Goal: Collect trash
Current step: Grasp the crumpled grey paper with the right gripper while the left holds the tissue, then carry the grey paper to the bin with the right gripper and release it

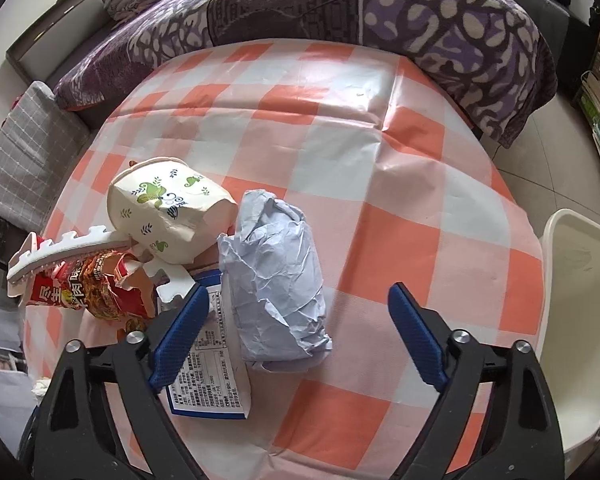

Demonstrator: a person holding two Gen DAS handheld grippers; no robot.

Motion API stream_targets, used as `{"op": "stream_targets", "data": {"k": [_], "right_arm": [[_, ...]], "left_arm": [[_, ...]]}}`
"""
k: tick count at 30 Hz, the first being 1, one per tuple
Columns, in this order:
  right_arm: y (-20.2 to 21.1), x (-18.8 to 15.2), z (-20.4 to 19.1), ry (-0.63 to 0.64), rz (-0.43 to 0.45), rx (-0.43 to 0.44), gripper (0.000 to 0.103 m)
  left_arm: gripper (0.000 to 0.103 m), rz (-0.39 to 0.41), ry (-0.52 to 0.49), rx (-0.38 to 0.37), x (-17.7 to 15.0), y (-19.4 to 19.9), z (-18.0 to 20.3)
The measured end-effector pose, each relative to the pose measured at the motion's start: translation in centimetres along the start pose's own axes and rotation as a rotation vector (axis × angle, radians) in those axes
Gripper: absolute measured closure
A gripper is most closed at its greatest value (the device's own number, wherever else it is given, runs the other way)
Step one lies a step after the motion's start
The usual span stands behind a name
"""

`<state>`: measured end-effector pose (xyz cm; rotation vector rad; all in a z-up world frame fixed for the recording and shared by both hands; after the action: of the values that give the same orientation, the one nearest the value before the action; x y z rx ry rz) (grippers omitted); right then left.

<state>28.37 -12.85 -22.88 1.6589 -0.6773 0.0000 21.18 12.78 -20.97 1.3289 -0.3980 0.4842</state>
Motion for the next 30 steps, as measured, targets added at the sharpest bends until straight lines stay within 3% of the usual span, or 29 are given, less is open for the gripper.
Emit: {"op": "stream_targets", "data": {"k": [3, 14, 25, 30], "right_arm": [[-0.8, -0.4, -0.1, -0.001, -0.044, 0.020, 0.061], [4.6, 0.3, 0.0, -0.009, 0.089, 0.061, 0.062], [10.2, -0.3, 1.4, -0.019, 0.171, 0.120, 0.062], [11.9, -0.8, 2.4, -0.005, 0.215, 0.101, 0.062]], "left_arm": [[0.051, 0.003, 0.001, 0.001, 0.0, 0.0, -0.2], [0.051, 0.035, 0.022, 0.005, 0.6, 1.6, -0.3], [0.051, 0.071, -0.008, 0.001, 1.2, 4.0, 2.0], [0.051, 0.086, -0.027, 0.009, 1.2, 4.9, 3.1]]}}
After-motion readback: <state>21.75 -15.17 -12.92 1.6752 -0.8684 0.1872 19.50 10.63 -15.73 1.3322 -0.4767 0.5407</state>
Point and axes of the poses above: each gripper's, at about its wrist camera, not at the fingertips, and y roughly against the way its jaws point, z to its right, x to its top, the point moved 7 cm from there along -y, roughly the way its jaws point, and after that the axes turned 9 degrees about -y, right-handed, at the moved point
